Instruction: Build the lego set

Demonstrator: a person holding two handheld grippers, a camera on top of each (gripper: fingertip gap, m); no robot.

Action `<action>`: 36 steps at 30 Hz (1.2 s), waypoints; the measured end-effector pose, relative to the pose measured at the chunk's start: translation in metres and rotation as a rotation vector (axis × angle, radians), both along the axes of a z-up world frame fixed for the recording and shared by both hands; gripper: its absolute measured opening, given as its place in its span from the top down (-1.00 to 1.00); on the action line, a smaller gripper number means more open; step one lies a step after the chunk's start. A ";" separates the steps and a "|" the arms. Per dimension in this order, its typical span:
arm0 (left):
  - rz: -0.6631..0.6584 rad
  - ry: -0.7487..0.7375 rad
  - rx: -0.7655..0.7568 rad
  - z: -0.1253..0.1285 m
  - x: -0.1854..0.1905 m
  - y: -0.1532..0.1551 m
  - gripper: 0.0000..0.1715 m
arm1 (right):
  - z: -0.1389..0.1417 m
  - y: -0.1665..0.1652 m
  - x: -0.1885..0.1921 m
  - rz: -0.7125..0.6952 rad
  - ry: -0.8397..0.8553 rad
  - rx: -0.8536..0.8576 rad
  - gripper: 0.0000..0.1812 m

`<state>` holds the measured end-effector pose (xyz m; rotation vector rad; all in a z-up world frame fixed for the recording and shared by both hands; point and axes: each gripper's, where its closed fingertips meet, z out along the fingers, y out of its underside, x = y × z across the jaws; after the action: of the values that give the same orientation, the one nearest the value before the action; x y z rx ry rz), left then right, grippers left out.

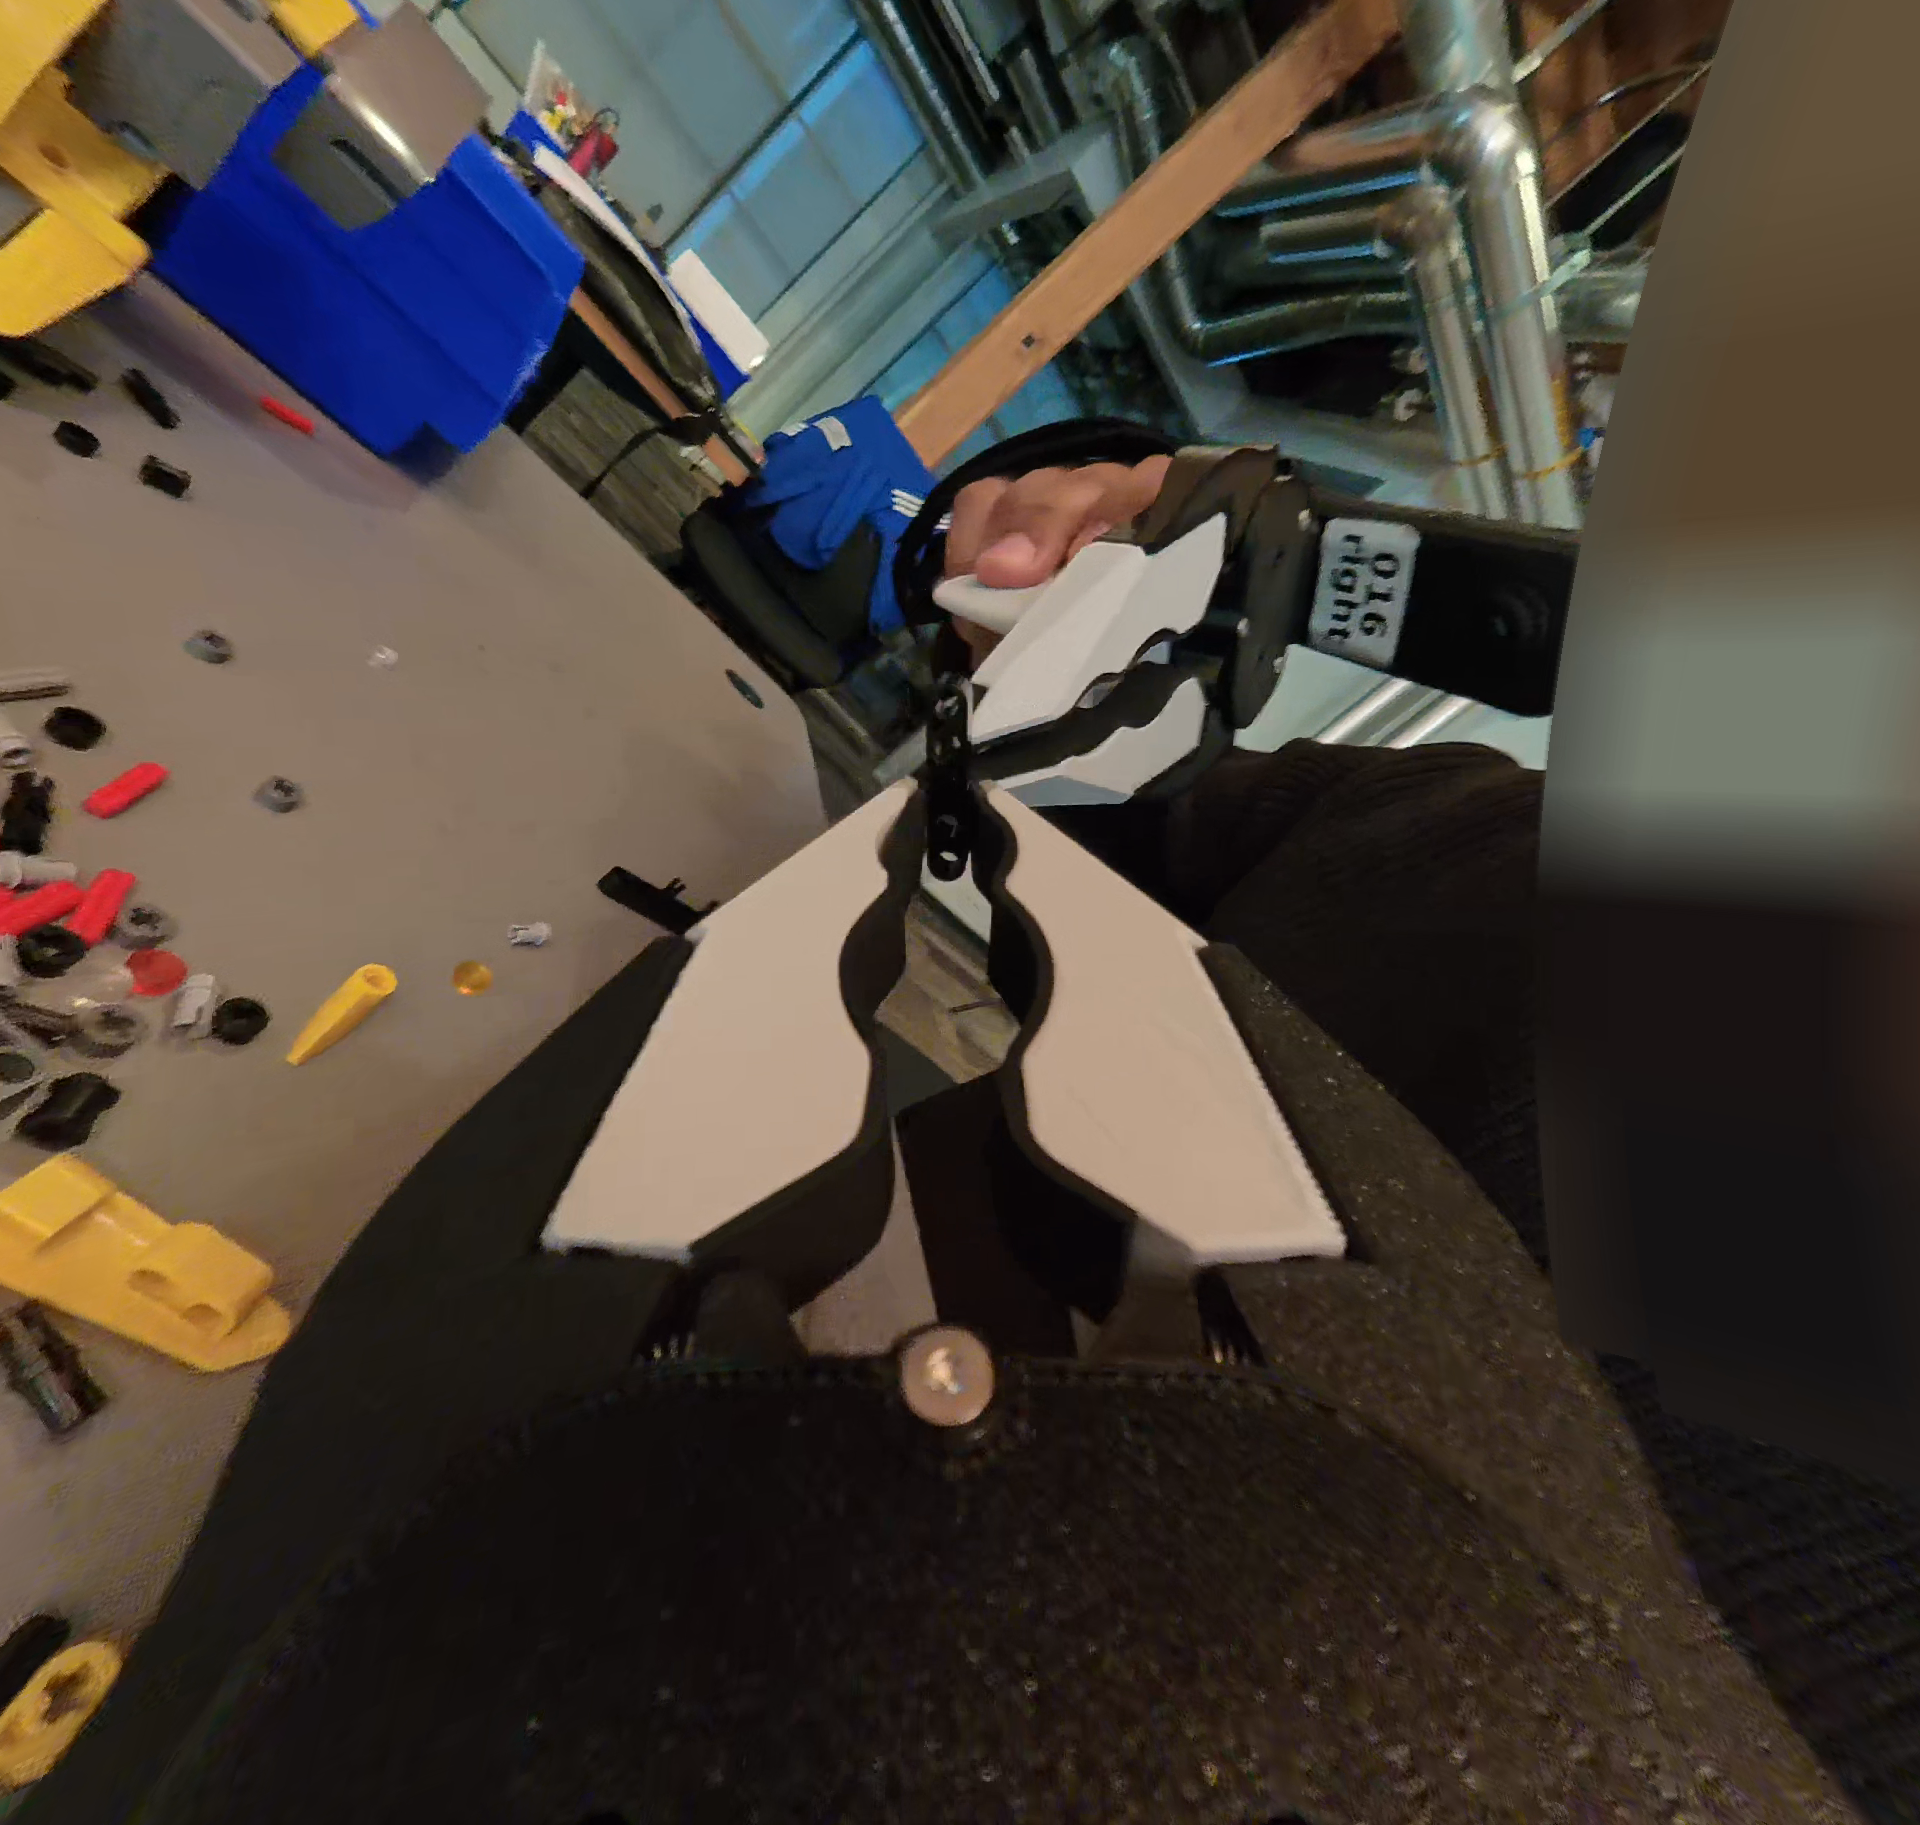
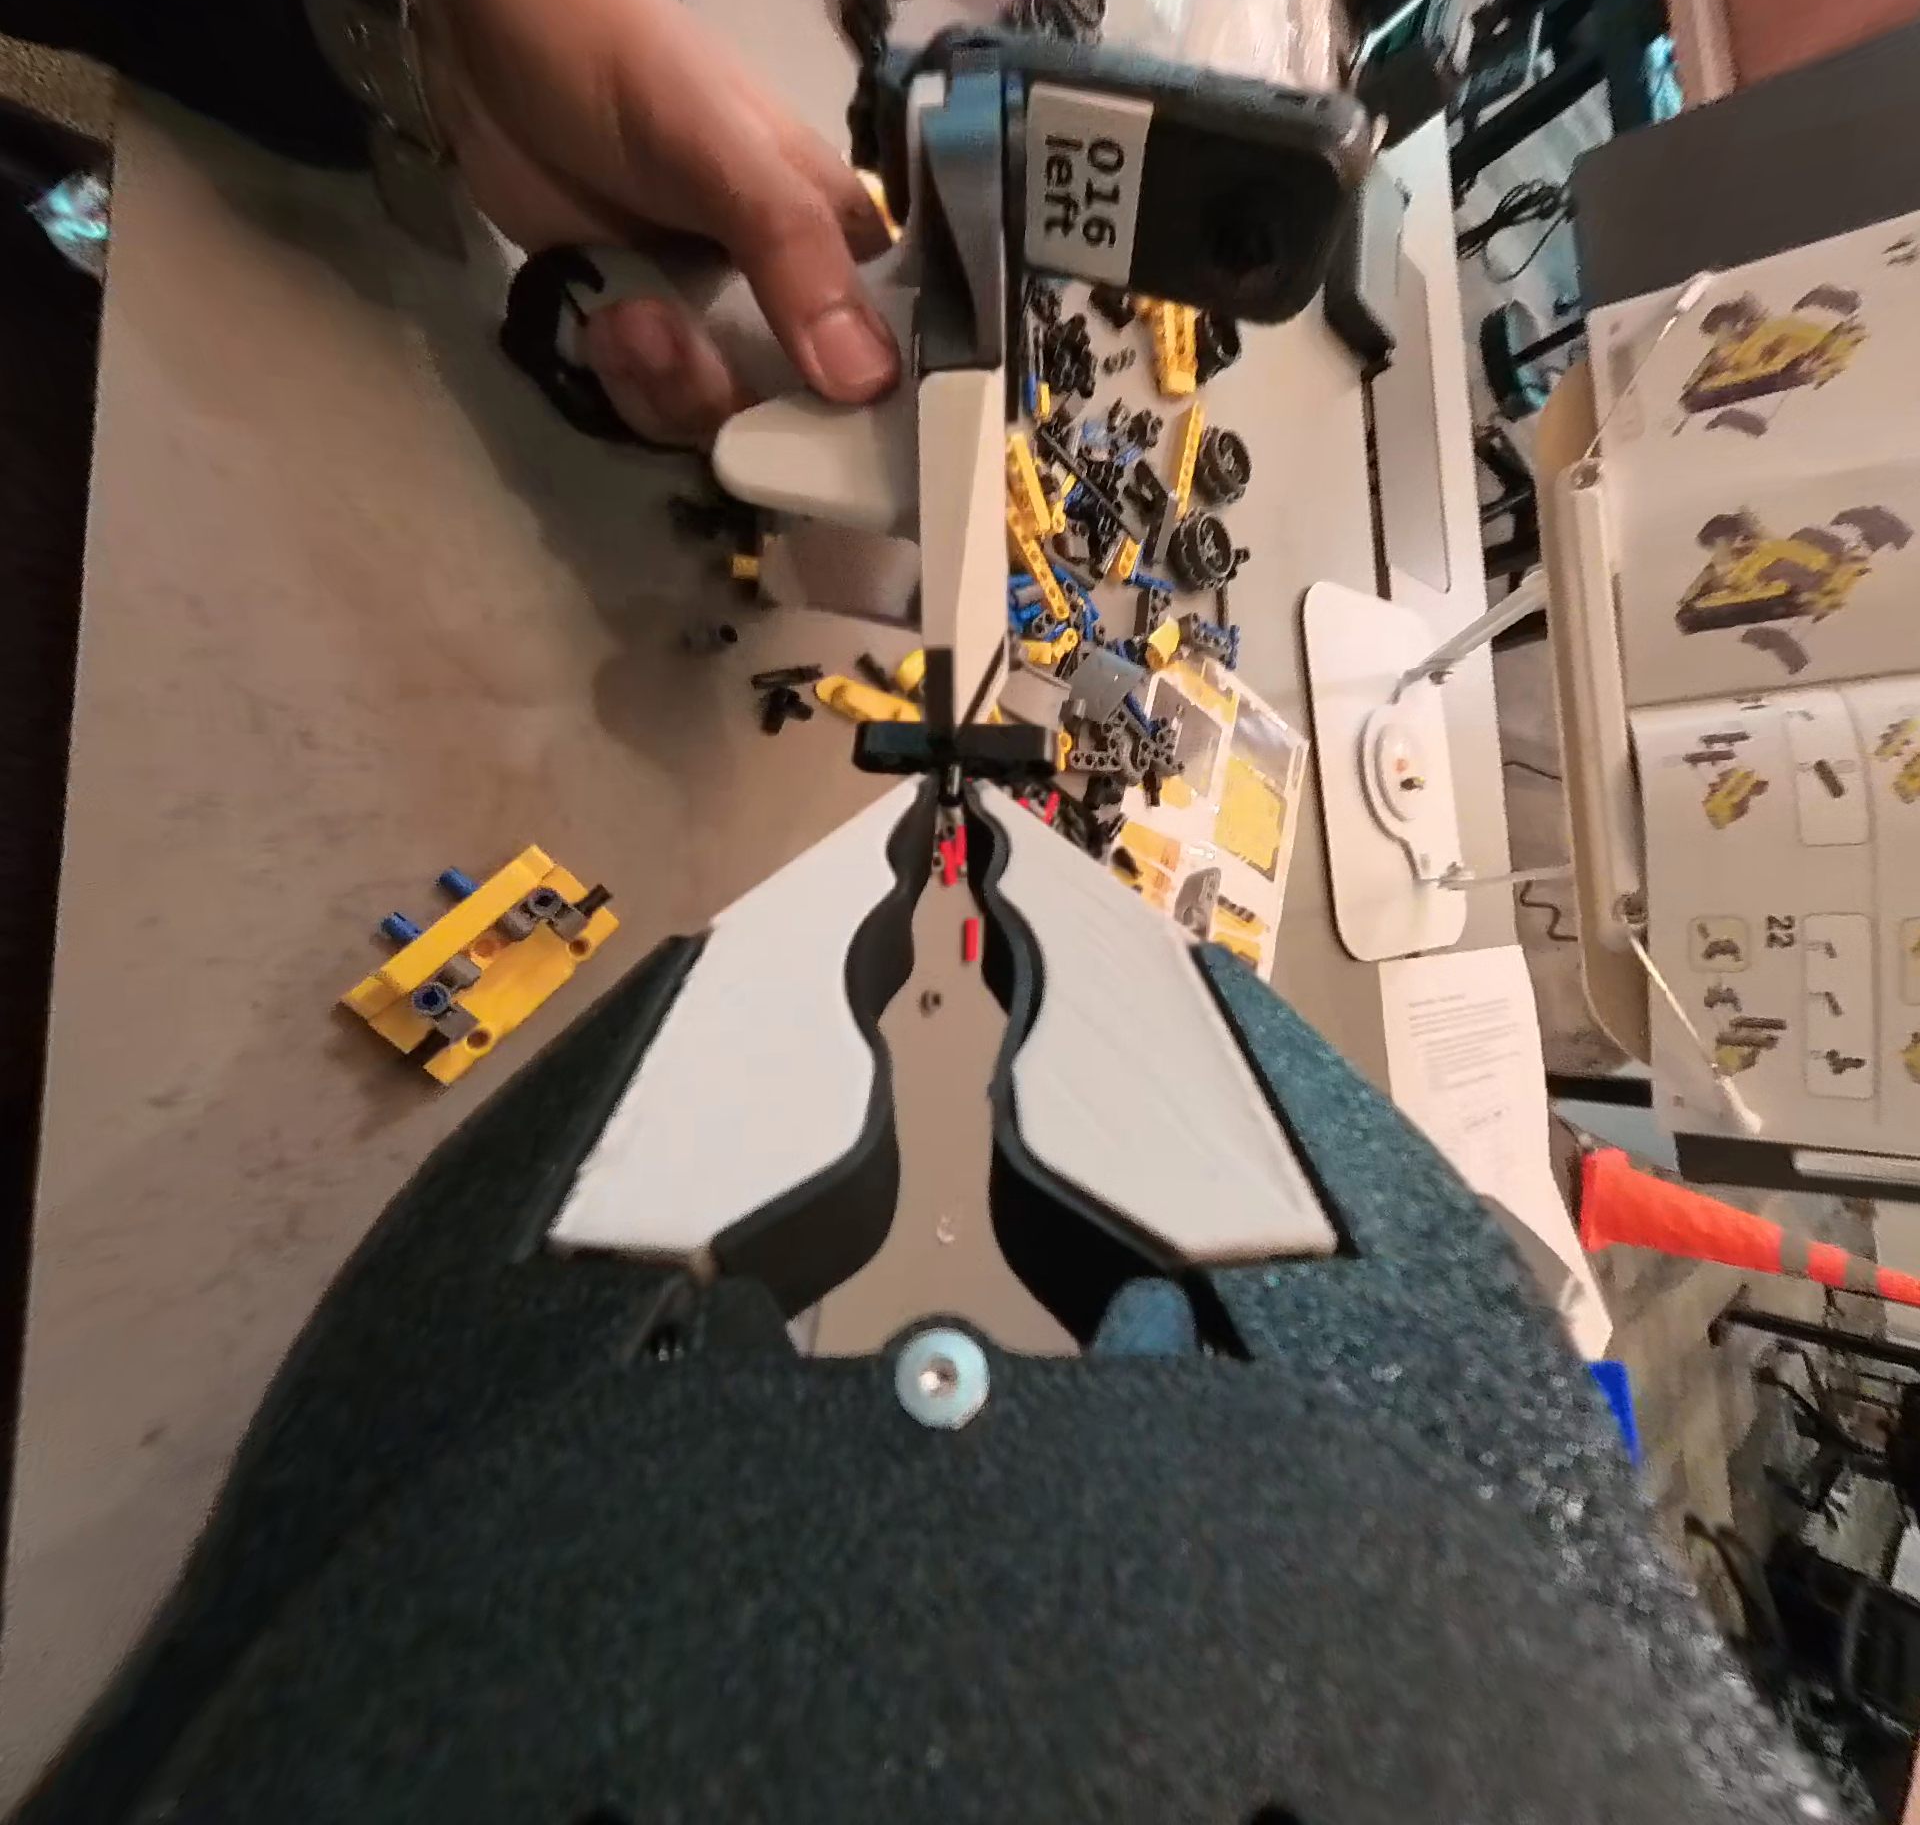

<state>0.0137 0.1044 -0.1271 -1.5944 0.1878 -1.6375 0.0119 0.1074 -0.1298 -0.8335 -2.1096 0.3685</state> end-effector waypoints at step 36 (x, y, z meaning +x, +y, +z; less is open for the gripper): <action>-0.048 0.087 0.048 -0.002 0.016 -0.005 0.36 | -0.097 0.050 0.125 -0.183 -0.813 -0.203 0.96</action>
<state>0.0301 0.0998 -0.1291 -1.6373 0.3104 -1.5895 0.1367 0.1577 -0.2270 -1.4658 -2.7231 0.1501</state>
